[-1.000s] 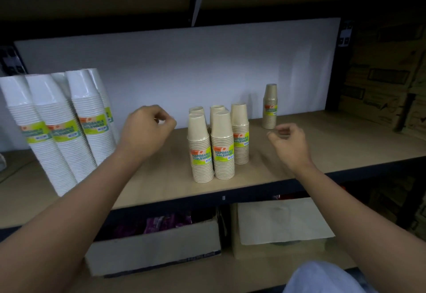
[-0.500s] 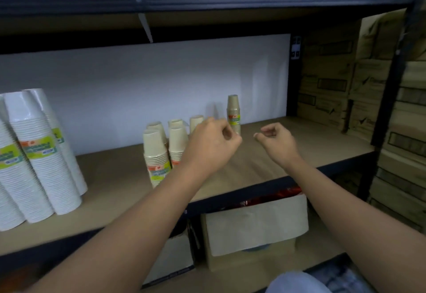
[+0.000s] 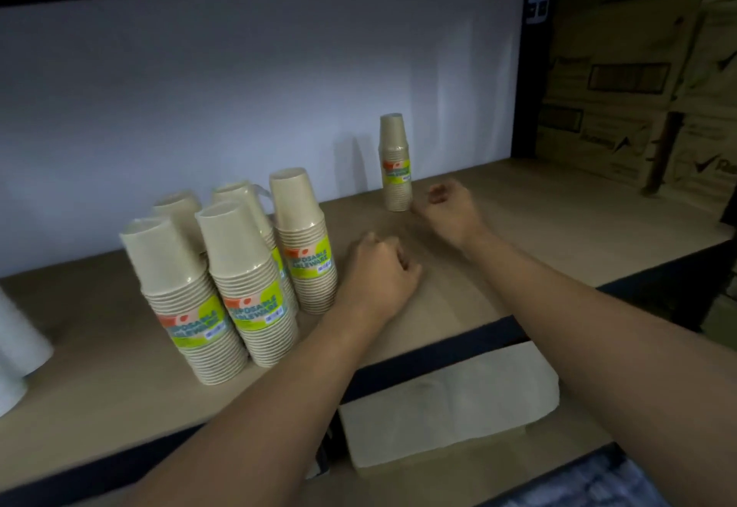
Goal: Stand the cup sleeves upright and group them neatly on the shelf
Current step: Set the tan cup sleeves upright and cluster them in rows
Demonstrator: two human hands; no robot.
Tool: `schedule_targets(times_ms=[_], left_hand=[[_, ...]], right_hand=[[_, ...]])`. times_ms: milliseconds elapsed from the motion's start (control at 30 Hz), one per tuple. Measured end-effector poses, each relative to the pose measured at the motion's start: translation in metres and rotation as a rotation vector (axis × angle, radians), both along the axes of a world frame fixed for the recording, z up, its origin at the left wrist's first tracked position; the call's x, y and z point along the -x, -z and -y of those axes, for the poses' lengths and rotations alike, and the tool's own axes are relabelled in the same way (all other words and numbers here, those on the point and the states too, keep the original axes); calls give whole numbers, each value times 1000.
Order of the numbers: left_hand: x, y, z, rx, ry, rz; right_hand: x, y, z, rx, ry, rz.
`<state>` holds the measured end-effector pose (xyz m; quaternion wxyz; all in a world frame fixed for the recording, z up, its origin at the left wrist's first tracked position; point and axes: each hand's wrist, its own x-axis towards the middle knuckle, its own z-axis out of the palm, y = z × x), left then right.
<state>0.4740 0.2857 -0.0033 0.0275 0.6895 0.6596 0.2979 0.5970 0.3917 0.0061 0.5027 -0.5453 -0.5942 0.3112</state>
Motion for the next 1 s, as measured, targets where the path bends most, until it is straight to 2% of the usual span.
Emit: schedule_targets(times_ms=[267,567,733,1000], left_hand=[[4,12,-20,-61,-1,-21],[2,13,-18,-71,21,-29],[1,11,-14,-83,35,-76],[-6,2,30,-94,137,-140]], right_hand=[[21,4,-60,-8,-71,-2],[30,3,-71,-42,-58,93],[20,2,-47,-36,-4,98],[6,0,38,-102,24,43]])
